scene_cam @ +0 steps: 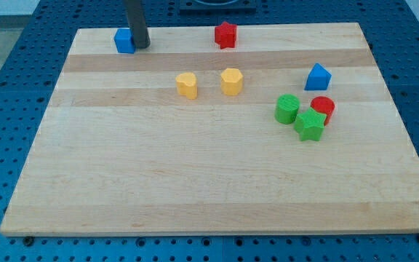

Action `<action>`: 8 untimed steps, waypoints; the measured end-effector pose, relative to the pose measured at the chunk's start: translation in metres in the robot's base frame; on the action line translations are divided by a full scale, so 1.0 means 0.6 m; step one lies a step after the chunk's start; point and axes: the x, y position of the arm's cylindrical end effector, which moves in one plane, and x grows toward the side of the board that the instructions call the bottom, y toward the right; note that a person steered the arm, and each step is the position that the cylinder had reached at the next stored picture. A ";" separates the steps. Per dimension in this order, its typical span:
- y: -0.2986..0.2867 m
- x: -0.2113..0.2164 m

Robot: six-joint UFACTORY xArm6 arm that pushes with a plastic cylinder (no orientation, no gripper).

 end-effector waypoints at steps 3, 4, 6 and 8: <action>-0.068 0.000; -0.069 0.000; -0.066 0.000; 0.028 -0.001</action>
